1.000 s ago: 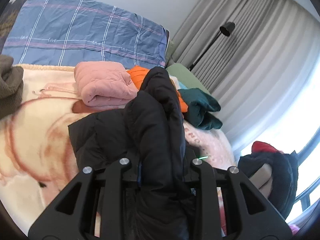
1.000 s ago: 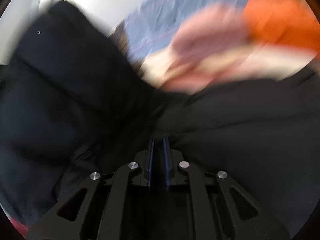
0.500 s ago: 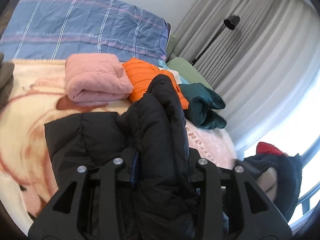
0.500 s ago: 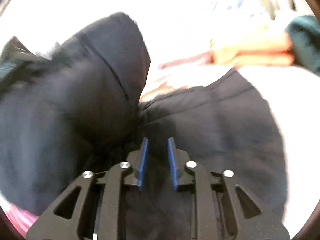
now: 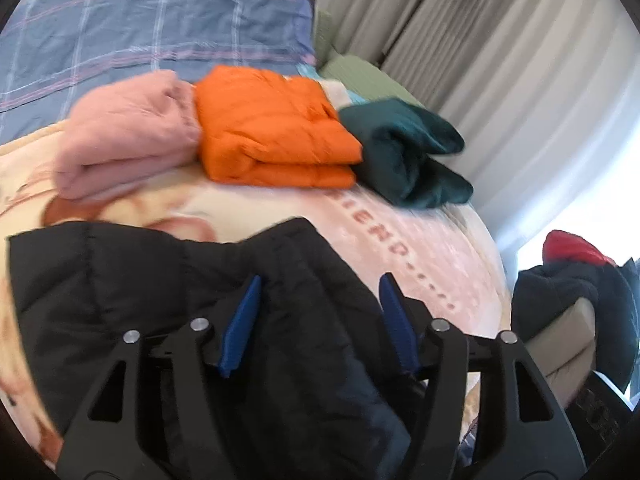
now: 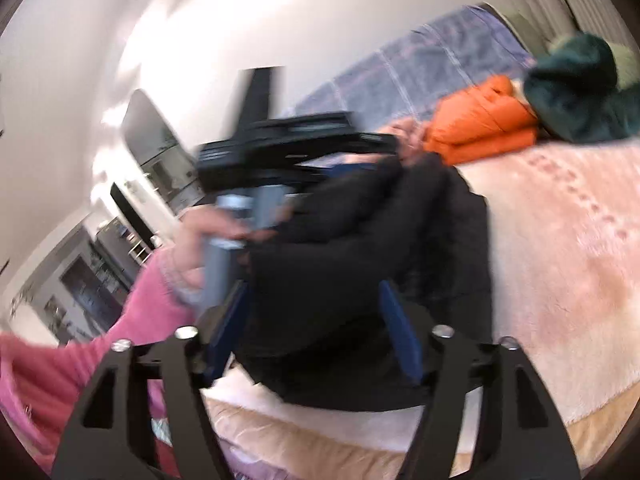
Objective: Fold large clothes
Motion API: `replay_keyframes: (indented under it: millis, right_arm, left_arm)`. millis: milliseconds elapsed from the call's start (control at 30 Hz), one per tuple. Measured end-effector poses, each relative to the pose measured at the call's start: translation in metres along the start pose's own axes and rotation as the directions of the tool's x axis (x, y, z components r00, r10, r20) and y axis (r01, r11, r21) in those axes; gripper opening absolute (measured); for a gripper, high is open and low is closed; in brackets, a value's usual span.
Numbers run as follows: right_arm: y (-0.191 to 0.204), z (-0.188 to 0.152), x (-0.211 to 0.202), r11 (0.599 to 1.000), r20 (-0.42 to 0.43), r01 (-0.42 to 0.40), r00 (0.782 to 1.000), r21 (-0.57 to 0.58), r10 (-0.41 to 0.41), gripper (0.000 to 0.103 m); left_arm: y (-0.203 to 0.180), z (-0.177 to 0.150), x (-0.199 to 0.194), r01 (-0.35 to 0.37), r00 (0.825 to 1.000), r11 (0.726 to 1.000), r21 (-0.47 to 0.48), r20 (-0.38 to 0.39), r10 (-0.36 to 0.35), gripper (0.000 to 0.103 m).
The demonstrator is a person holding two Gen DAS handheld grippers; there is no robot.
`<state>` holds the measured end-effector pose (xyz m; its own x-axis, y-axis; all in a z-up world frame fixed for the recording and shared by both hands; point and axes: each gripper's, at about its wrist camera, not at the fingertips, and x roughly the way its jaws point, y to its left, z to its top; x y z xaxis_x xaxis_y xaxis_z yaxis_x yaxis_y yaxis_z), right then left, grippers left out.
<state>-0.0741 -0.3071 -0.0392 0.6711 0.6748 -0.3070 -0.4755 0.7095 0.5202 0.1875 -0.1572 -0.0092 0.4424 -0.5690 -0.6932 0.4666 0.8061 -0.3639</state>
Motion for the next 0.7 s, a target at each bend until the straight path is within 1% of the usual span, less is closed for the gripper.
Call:
replay_keyframes:
  millis: [33, 100, 133, 200, 233, 267, 300, 333, 367, 433, 467, 500, 567, 600, 633, 667, 700]
  right_arm:
    - [0.002, 0.004, 0.0, 1.0, -0.002, 0.001, 1.0, -0.01, -0.001, 0.077]
    - [0.005, 0.003, -0.004, 1.0, -0.018, 0.027, 0.999, -0.011, -0.028, 0.077]
    - [0.004, -0.001, 0.0, 0.999, -0.034, 0.048, 0.998, 0.008, -0.048, 0.077]
    - [-0.013, 0.001, 0.018, 0.993, -0.067, 0.096, 0.994, 0.066, -0.092, 0.077]
    - [-0.019, -0.001, 0.024, 0.985, -0.082, 0.129, 0.989, 0.11, -0.12, 0.074]
    - [-0.024, -0.001, 0.029, 0.98, -0.085, 0.137, 0.989, 0.146, -0.125, 0.057]
    - [-0.03, -0.003, 0.029, 0.973, -0.07, 0.121, 0.992, 0.195, -0.109, 0.042]
    - [-0.033, -0.005, 0.026, 0.967, -0.056, 0.111, 0.993, 0.228, -0.101, 0.021]
    - [-0.037, -0.005, 0.023, 0.96, -0.046, 0.114, 0.993, 0.257, -0.106, 0.015]
    - [-0.047, -0.01, 0.012, 0.944, -0.031, 0.147, 0.989, 0.294, -0.144, 0.012]
    - [-0.053, -0.014, 0.007, 0.939, -0.029, 0.151, 0.988, 0.31, -0.15, 0.012]
    - [-0.065, -0.009, 0.012, 0.935, -0.033, 0.148, 0.989, 0.322, -0.145, 0.012]
    - [-0.073, -0.021, 0.003, 0.924, -0.039, 0.126, 0.992, 0.361, -0.12, 0.013]
    - [-0.076, -0.028, 0.0, 0.919, -0.042, 0.12, 0.993, 0.376, -0.113, 0.013]
    - [-0.077, -0.033, -0.002, 0.916, -0.045, 0.122, 0.993, 0.381, -0.114, 0.015]
    - [-0.077, -0.036, -0.003, 0.915, -0.05, 0.128, 0.992, 0.382, -0.118, 0.018]
    - [-0.076, -0.037, -0.003, 0.915, -0.055, 0.138, 0.99, 0.38, -0.127, 0.02]
  left_arm:
    - [-0.004, -0.001, 0.007, -0.002, 1.0, 1.0, 0.012, -0.006, 0.002, 0.063]
    - [-0.008, -0.002, 0.016, -0.002, 1.0, 1.0, 0.025, -0.01, 0.002, 0.064]
    - [-0.008, -0.004, 0.019, 0.002, 1.0, 1.0, 0.026, -0.01, -0.002, 0.064]
    - [-0.006, -0.006, 0.023, 0.024, 1.0, 1.0, 0.013, -0.006, -0.024, 0.064]
    - [-0.005, -0.006, 0.024, 0.035, 0.999, 0.999, 0.006, -0.005, -0.035, 0.064]
    - [-0.003, -0.006, 0.024, 0.053, 0.999, 0.999, -0.006, -0.001, -0.053, 0.064]
    - [-0.002, -0.007, 0.023, 0.061, 0.998, 0.998, -0.01, 0.002, -0.061, 0.064]
    - [-0.001, -0.007, 0.02, 0.076, 0.997, 0.997, -0.013, 0.006, -0.076, 0.064]
    - [-0.002, -0.007, 0.017, 0.087, 0.996, 0.996, -0.011, 0.008, -0.087, 0.064]
    - [0.0, -0.005, 0.0, 0.107, 0.994, 0.994, 0.008, 0.026, -0.107, 0.064]
    - [0.001, -0.004, -0.012, 0.101, 0.994, 0.994, 0.034, 0.048, -0.103, 0.064]
    - [0.002, -0.005, -0.024, 0.077, 0.994, 0.995, 0.065, 0.071, -0.081, 0.064]
    - [0.007, -0.007, -0.041, 0.012, 0.994, 0.994, 0.112, 0.107, -0.024, 0.064]
    - [0.013, -0.011, -0.05, -0.035, 0.992, 0.99, 0.138, 0.123, 0.018, 0.064]
    - [0.017, -0.013, -0.053, -0.058, 0.991, 0.987, 0.149, 0.126, 0.039, 0.064]
    - [0.022, -0.016, -0.055, -0.068, 0.991, 0.986, 0.155, 0.124, 0.049, 0.064]
    - [0.028, -0.022, -0.053, -0.068, 0.993, 0.984, 0.162, 0.106, 0.051, 0.064]
